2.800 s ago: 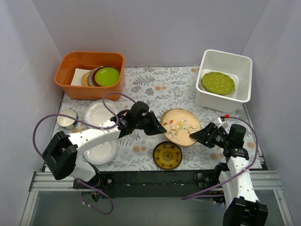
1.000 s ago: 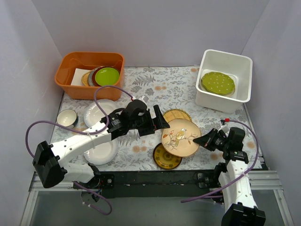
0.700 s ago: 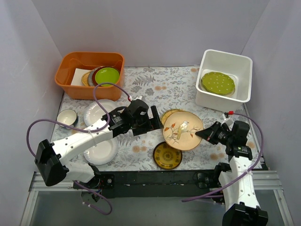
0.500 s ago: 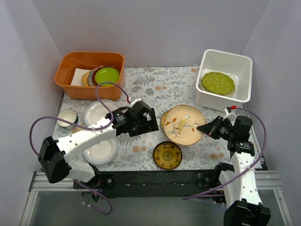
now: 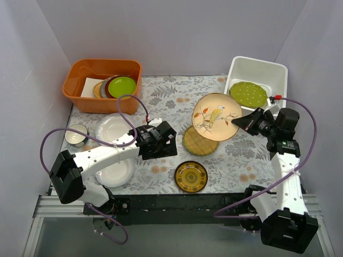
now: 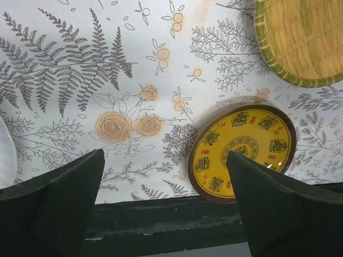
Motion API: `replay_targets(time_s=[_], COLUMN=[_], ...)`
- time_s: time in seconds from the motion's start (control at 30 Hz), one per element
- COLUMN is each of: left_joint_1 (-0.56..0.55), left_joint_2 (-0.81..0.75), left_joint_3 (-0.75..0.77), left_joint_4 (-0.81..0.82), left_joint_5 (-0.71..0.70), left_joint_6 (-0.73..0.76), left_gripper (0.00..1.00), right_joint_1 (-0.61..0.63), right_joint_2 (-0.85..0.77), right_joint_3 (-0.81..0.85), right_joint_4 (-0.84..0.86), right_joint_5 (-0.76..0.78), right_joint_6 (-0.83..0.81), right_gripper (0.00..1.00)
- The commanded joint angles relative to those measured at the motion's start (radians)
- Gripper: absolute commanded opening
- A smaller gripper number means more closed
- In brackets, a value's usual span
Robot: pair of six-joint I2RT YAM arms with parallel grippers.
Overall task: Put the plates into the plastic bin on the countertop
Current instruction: Place the plate in the plastic bin.
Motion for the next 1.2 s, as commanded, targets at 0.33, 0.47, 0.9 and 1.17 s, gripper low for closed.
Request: replay_targets(time_s=[0.33, 0.47, 0.9, 1.17], left_joint_1=[-0.078, -0.095, -0.19, -0.265], left_joint_2=[0.017, 0.014, 0.049, 0.134], left_joint_3=[-0.098, -0.127, -0.233, -0.248], left_joint_4=[-0.003, 0.005, -0.026, -0.033], left_joint_5=[-0.049, -0.047, -0.073, -0.07], left_joint_6=[-0.058, -0.07, -0.184, -0.26], left_gripper=[0.98, 0.98, 0.98, 0.98], right_joint_1=[-0.038, -0.05, -0.164, -0.222], right_joint_2=[0.224, 0.308, 0.433, 0.543], right_joint_3=[0.381, 0.464, 0.453, 0.51], right_joint_4=[0.13, 0.095, 0.225, 0.262], right_joint_5=[0.121, 0.166, 0.189, 0.169], right_joint_6=[-0.006, -0.014, 0.109, 0.155], right_gripper=[0.01, 0.01, 0.01, 0.01])
